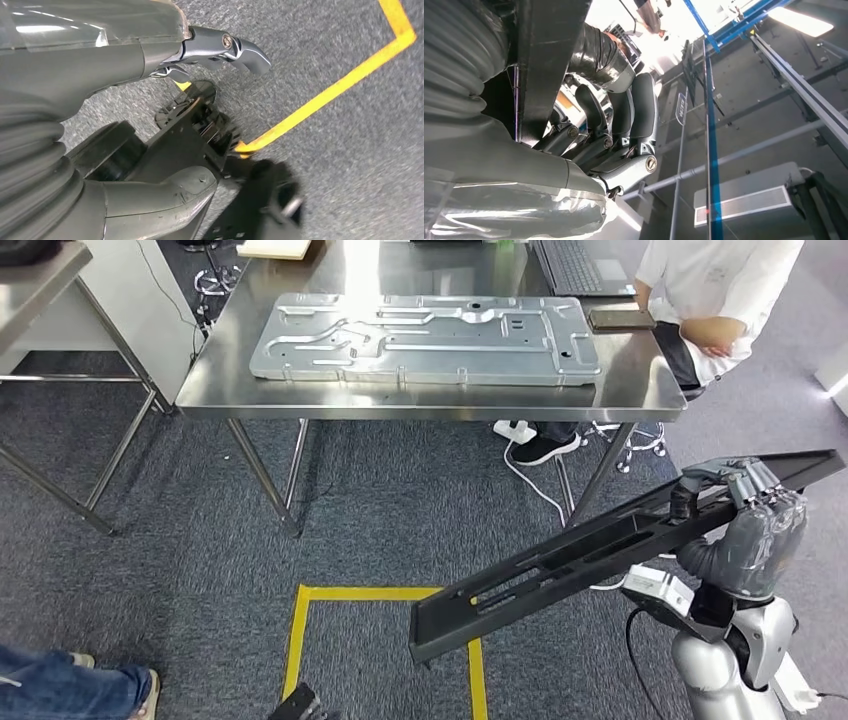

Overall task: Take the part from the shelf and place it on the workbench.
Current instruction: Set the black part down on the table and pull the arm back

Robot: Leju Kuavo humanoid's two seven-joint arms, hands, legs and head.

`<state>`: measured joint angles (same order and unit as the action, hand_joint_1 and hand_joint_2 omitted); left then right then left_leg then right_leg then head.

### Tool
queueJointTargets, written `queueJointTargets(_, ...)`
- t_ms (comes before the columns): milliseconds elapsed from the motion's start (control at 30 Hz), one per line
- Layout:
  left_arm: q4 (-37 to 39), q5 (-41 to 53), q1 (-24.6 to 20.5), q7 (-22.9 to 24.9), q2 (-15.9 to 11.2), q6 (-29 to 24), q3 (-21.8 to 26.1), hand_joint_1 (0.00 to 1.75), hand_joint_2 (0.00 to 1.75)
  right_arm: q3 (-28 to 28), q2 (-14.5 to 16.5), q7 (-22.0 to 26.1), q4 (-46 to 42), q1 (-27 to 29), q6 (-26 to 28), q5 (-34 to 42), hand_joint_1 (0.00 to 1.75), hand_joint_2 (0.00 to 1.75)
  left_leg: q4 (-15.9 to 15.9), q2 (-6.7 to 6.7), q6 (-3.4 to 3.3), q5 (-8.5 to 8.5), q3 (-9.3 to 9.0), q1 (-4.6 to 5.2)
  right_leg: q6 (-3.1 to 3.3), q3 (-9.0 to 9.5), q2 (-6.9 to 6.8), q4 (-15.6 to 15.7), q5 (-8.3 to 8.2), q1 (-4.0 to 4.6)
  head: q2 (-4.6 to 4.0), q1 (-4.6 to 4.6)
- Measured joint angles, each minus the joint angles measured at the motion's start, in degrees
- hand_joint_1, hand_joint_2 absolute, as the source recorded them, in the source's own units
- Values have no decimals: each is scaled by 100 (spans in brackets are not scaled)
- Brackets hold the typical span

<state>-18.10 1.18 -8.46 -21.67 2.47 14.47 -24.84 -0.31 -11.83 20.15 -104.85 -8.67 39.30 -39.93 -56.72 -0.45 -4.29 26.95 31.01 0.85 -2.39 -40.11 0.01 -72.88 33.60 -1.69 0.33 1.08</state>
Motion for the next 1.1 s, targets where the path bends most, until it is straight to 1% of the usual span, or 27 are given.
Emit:
queueJointTargets(33,0,1,7,1,4,2,-1,0,175,0,-1,0,1,3,1,0,175,175,-18,-1,23,57,-56,-15,-33,0,-2,199,-203,-17,0,1)
queueJointTargets(67,0,-1,11,2,7,3,-1,0,175,0,-1,0,1,3,1,0,175,175,-45,-1,55,126,-114,-32,-59,67,-4,526,-486,-39,0,1)
queueJointTargets(100,1,-1,8,3,8,3,-1,0,175,0,-2,0,3,3,2,0,175,175,-87,-1,98,198,-161,-45,-69,136,-7,824,-669,-41,0,2)
queueJointTargets(133,1,-2,2,4,8,2,-1,0,175,-1,-2,0,5,3,3,1,175,175,-129,-3,146,265,-182,-52,-43,196,-10,1048,-776,-36,0,3)
queueJointTargets(167,2,-2,-1,5,7,2,-1,0,175,-2,-4,-1,7,10,4,1,175,175,-164,-4,193,321,-189,-52,9,219,-8,1155,-822,-22,0,4)
queueJointTargets(200,2,-2,-2,6,7,2,-1,0,175,-4,-5,-1,9,20,6,2,175,175,-191,-5,231,356,-194,-48,74,215,-6,1158,-772,-1,0,5)
queueJointTargets(233,2,-1,1,7,7,2,-2,0,175,-7,-7,-2,8,30,8,2,175,175,-202,-6,258,379,-197,-46,141,231,1,1158,-778,3,0,5)
queueJointTargets(300,2,0,2,8,5,0,-3,0,175,-11,-8,-2,-2,43,10,0,175,175,-377,2,296,393,-146,-57,226,299,11,1182,-756,1,0,4)
queueJointTargets(333,2,0,-2,8,5,-1,-4,0,175,-13,-8,-2,-8,43,10,-1,175,175,-591,6,319,421,-34,-67,258,349,13,1200,-732,-2,0,3)
queueJointTargets(367,2,1,-5,8,5,-2,-5,0,175,-14,-8,-2,-13,44,11,-1,175,175,-904,10,343,487,148,-79,285,400,9,1217,-699,5,0,3)
queueJointTargets(433,2,3,6,10,7,-1,-11,0,175,-16,-8,-2,-14,48,11,-3,175,175,-1562,11,379,726,609,-96,315,489,10,1228,-622,32,0,2)
queueJointTargets(467,2,4,17,11,7,-1,-16,0,175,-18,-8,-2,-13,53,12,-3,175,175,-1780,11,385,827,797,-101,321,529,14,1228,-584,48,0,2)
queueJointTargets(500,2,5,26,13,7,0,-20,0,175,-20,-8,-2,-13,57,13,-4,175,175,-1896,11,385,886,915,-102,325,558,18,1228,-556,59,0,2)
queueJointTargets(533,2,6,32,14,7,0,-22,0,175,-21,-8,-2,-13,61,13,-4,175,175,-1935,11,382,903,972,-102,326,577,21,1228,-540,65,0,1)
queueJointTargets(600,2,6,34,14,7,0,-23,0,175,-22,-8,-2,-13,63,13,-4,175,175,-1924,11,379,893,988,-101,326,589,22,1228,-531,69,0,2)
queueJointTargets(667,2,7,36,15,7,1,-27,0,175,-22,-8,-2,-14,70,14,-5,175,175,-1762,10,351,760,985,-96,329,644,29,1228,-492,86,0,3)
queueJointTargets(700,3,7,38,15,3,2,-28,0,175,-27,-8,-2,-16,77,15,-7,175,175,-1390,11,280,450,905,-66,330,712,32,1238,-437,98,0,4)
queueJointTargets(733,7,7,31,17,-5,7,-31,0,175,-39,-8,-2,-21,93,28,-7,175,175,-983,11,191,179,792,-17,312,798,38,1271,-377,94,0,4)
queueJointTargets(800,14,11,23,19,-24,17,-33,0,175,-75,-8,-2,-36,144,56,-7,175,175,-238,11,-11,-257,540,99,237,975,31,1326,-331,67,0,3)
queueJointTargets(833,17,13,20,20,-30,21,-35,0,175,-96,-9,-2,-43,176,69,-7,175,175,-110,8,-60,-235,427,116,196,1027,24,1337,-334,44,0,0)
queueJointTargets(867,17,14,23,17,-29,22,-37,0,175,-113,-10,-2,-49,200,71,-7,175,175,-5,6,-87,-247,317,114,172,1055,15,1287,-337,39,0,0)
queueJointTargets(900,18,13,20,16,-32,21,-38,0,175,-130,-14,-2,-57,213,73,-7,175,175,67,5,-107,-246,198,98,155,1020,13,1170,-296,35,0,0)
queueJointTargets(933,18,13,15,11,-34,20,-39,0,175,-149,-19,-2,-73,225,73,-7,175,175,125,5,-109,-235,105,81,139,902,13,947,-206,33,0,0)
queueJointTargets(967,19,13,14,3,-37,19,-43,0,175,-170,-23,-2,-93,247,74,-7,175,175,141,4,-109,-204,48,76,109,715,16,645,-94,32,0,0)
queueJointTargets(1033,19,17,38,-18,-37,20,-54,0,175,-223,-28,-2,-149,336,74,-7,175,175,136,-1,-89,-110,-41,60,48,255,16,87,121,16,0,0)
queueJointTargets(1067,20,20,65,-29,-34,21,-63,0,175,-250,-28,-3,-177,390,74,-7,175,175,129,-5,-66,-52,-98,49,17,101,13,-5,130,3,0,-1)
queueJointTargets(1100,20,21,91,-38,-33,22,-71,0,175,-278,-28,-5,-207,435,74,-7,175,175,112,-7,-40,16,-168,32,-8,35,9,83,27,-12,0,0)
